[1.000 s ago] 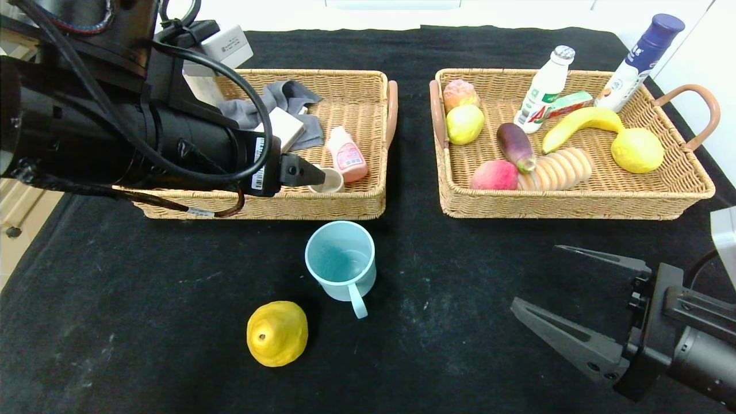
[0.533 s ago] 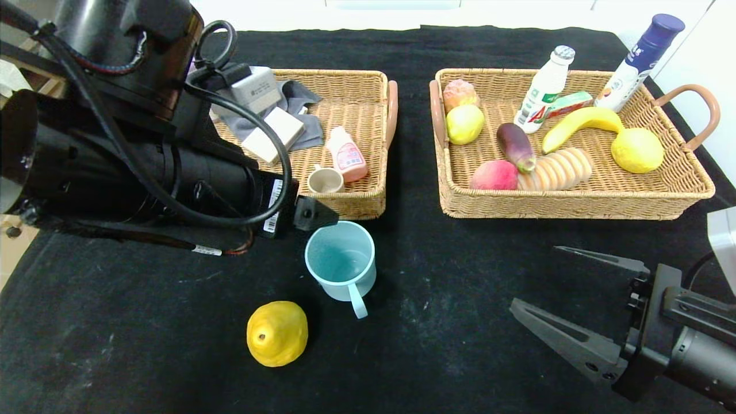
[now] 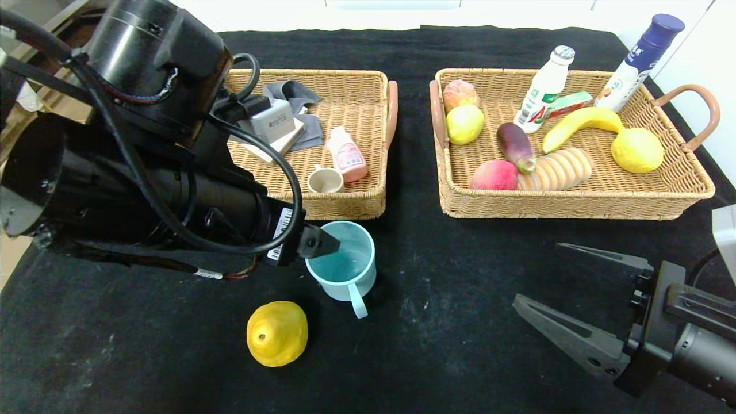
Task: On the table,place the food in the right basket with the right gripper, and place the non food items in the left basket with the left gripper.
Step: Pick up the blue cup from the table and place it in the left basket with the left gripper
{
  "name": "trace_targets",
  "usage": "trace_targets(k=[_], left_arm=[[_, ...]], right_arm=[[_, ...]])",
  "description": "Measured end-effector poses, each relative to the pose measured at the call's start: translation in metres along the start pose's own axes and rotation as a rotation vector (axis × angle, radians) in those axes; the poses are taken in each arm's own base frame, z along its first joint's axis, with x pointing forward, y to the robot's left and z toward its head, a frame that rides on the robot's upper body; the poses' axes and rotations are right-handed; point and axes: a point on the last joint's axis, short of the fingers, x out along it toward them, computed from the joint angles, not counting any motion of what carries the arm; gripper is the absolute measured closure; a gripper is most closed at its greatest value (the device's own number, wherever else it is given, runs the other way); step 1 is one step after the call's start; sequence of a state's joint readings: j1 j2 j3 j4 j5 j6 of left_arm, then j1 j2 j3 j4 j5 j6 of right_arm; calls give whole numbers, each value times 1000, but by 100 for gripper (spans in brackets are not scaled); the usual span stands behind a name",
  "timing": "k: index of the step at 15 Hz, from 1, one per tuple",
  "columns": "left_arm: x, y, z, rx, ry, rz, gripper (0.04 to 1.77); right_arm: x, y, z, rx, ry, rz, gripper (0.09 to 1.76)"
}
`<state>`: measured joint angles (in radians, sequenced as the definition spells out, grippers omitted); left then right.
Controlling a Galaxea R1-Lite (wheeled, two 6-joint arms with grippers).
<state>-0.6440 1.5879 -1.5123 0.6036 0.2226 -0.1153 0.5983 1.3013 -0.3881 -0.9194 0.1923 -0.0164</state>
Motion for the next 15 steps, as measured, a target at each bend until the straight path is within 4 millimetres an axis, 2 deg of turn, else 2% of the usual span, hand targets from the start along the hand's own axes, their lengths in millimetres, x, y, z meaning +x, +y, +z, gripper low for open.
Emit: trace_targets(k=[15], left_arm=[[38,-12,-4,25,86,16,9]], right_arm=[[-1,-1,2,-2,-9,-8,14]])
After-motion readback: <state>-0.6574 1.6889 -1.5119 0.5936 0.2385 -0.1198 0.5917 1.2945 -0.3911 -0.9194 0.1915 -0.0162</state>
